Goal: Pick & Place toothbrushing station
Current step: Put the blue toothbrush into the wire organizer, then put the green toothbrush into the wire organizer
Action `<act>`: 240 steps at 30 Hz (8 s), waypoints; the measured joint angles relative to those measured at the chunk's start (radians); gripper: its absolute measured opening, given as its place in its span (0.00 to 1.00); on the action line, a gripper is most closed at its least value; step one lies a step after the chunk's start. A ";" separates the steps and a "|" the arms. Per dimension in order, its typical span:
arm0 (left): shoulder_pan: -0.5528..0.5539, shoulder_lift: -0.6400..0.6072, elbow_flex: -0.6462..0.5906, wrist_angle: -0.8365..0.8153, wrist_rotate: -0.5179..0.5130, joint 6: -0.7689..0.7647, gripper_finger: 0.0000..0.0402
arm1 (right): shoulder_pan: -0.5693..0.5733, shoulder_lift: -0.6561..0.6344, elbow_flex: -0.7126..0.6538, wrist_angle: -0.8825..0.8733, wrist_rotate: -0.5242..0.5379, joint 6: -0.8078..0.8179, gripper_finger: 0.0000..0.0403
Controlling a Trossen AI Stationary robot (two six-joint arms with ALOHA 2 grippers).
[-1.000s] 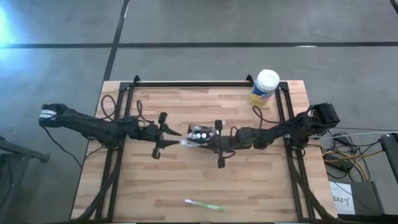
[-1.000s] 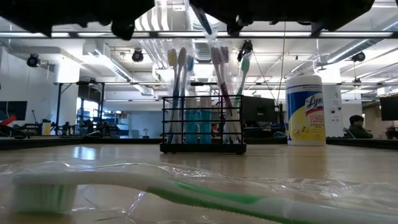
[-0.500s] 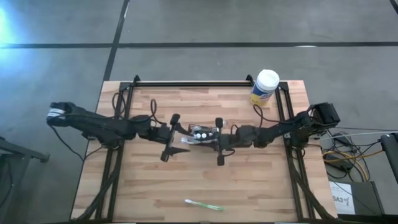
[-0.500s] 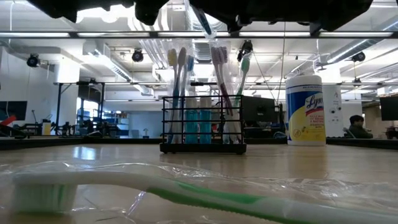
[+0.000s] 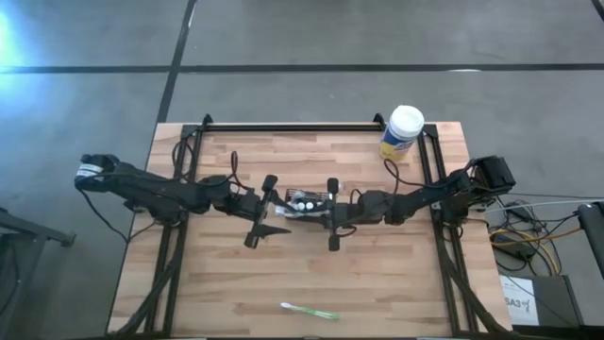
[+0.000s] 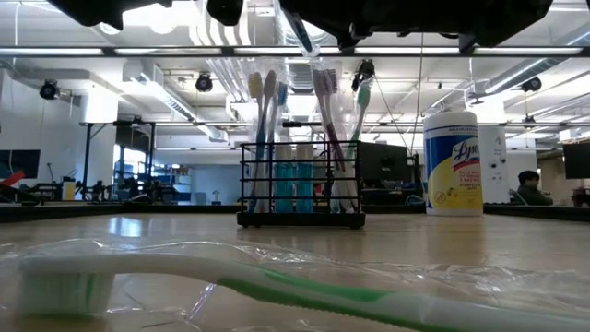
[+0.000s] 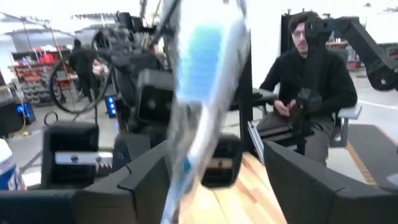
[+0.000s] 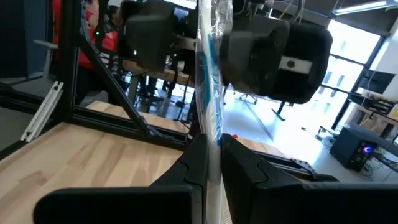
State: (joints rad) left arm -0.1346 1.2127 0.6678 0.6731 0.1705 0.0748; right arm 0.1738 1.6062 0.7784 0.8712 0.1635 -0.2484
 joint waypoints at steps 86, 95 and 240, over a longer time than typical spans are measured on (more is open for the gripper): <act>0.295 -0.249 -0.035 -0.428 0.004 0.143 0.05 | 0.316 -0.163 -0.238 0.163 0.355 -0.042 0.16; 0.324 -0.063 -0.035 -0.359 0.004 0.157 0.05 | 0.315 -0.163 -0.238 0.154 0.352 -0.016 0.15; 0.247 -1.167 -0.494 -0.639 0.074 -0.333 0.01 | 0.356 0.194 0.845 -1.497 0.278 0.803 0.13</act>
State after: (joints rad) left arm 0.1128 0.0460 0.1734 0.0346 0.2443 -0.2587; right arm 0.5293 1.8006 1.6230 -0.6258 0.4412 0.5551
